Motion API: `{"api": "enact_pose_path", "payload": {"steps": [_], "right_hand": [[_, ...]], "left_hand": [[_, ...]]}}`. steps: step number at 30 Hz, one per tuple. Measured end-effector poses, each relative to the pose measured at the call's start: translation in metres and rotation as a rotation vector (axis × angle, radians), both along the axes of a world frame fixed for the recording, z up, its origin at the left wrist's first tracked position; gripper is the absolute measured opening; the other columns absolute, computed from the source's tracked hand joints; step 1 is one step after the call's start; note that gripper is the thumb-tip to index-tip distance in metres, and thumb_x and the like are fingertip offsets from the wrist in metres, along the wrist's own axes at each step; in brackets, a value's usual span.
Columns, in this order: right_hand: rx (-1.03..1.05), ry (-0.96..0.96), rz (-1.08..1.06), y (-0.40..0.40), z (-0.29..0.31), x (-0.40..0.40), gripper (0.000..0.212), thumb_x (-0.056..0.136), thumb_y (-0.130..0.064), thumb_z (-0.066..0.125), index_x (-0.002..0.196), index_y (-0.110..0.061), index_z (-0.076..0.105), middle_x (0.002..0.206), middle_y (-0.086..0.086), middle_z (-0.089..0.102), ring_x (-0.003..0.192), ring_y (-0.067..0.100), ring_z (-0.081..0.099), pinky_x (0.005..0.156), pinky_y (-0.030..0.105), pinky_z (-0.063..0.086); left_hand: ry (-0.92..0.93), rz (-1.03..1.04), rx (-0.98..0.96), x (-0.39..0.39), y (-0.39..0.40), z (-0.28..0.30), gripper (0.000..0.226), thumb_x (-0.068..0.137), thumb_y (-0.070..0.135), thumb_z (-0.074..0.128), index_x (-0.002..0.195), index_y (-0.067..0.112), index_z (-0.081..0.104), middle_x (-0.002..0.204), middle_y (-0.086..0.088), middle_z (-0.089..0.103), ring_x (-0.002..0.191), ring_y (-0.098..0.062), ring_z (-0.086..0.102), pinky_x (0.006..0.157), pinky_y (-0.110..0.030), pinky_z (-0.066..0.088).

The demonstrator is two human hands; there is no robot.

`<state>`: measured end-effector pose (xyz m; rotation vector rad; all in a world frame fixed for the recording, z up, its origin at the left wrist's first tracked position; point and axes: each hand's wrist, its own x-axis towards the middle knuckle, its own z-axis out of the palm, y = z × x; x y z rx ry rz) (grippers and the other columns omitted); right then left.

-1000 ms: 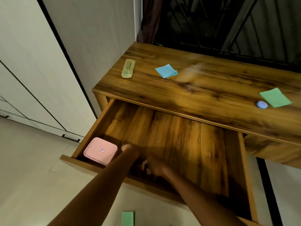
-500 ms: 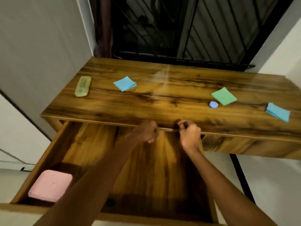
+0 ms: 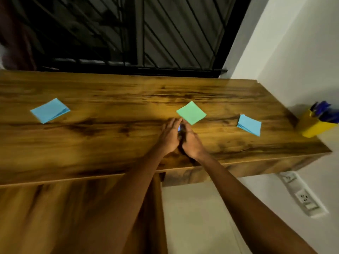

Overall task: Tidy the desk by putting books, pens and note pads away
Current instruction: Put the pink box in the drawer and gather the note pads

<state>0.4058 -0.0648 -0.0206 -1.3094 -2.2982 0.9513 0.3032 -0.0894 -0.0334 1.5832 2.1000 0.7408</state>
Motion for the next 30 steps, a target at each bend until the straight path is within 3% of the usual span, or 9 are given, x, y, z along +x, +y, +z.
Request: {"api": "enact_pose_path", "payload": {"steps": [5,10,16,19,23,26,30], "right_hand": [[0.006,0.003,0.027,0.017,0.000,0.014,0.074,0.088,0.003,0.050,0.150,-0.013,0.014,0.135,0.018,0.053,0.119,0.034,0.055,0.094,0.037,0.046],[-0.007,0.031,0.010,0.016,-0.006,0.015,0.069,0.089,0.002,0.051,0.149,-0.015,0.019,0.127,0.016,0.058,0.115,0.031,0.058,0.094,0.042,0.051],[-0.052,0.137,-0.064,-0.014,-0.005,-0.004,0.059,0.087,0.006,0.046,0.141,-0.017,0.037,0.120,0.010,0.061,0.115,0.023,0.056,0.090,0.025,0.044],[0.014,0.191,-0.106,-0.046,-0.007,-0.021,0.052,0.087,0.007,0.048,0.135,-0.012,0.044,0.114,0.009,0.063,0.111,0.022,0.058,0.094,0.028,0.044],[0.067,0.266,-0.136,-0.093,-0.014,-0.048,0.044,0.087,0.006,0.049,0.130,-0.008,0.049,0.105,0.008,0.065,0.103,0.023,0.061,0.094,0.036,0.049],[0.062,0.245,-0.046,-0.144,-0.018,-0.079,0.044,0.089,0.003,0.050,0.131,-0.008,0.048,0.109,0.007,0.064,0.103,0.020,0.060,0.092,0.032,0.048],[-0.024,0.203,0.074,-0.193,-0.019,-0.113,0.045,0.091,0.000,0.051,0.135,-0.012,0.045,0.121,0.004,0.060,0.112,0.018,0.057,0.094,0.030,0.048]], "left_hand": [[0.281,0.007,-0.009,0.015,0.029,-0.011,0.046,0.097,0.016,0.041,0.142,0.025,0.037,0.151,-0.002,0.031,0.129,-0.031,0.031,0.107,-0.041,0.029],[0.342,0.082,-0.022,0.015,0.022,-0.010,0.040,0.095,0.012,0.043,0.134,0.019,0.047,0.142,-0.007,0.038,0.124,-0.031,0.033,0.102,-0.037,0.034],[0.237,0.112,-0.065,-0.015,-0.028,-0.006,0.038,0.092,0.007,0.047,0.128,0.018,0.053,0.140,-0.009,0.042,0.130,-0.034,0.033,0.106,-0.039,0.030],[0.168,0.182,-0.081,-0.043,-0.076,-0.001,0.037,0.088,0.005,0.052,0.122,0.017,0.058,0.132,-0.010,0.048,0.129,-0.032,0.037,0.107,-0.036,0.028],[-0.009,0.288,-0.089,-0.083,-0.158,0.005,0.031,0.085,0.006,0.060,0.114,0.016,0.061,0.134,-0.009,0.048,0.129,-0.029,0.035,0.104,-0.038,0.039],[-0.055,0.364,-0.132,-0.119,-0.232,0.009,0.029,0.081,0.004,0.064,0.109,0.013,0.065,0.128,-0.010,0.052,0.124,-0.027,0.042,0.100,-0.036,0.042],[-0.098,0.231,-0.360,-0.147,-0.314,0.003,0.030,0.070,0.002,0.074,0.100,0.007,0.069,0.105,-0.009,0.069,0.099,-0.021,0.064,0.073,-0.024,0.050]]}}
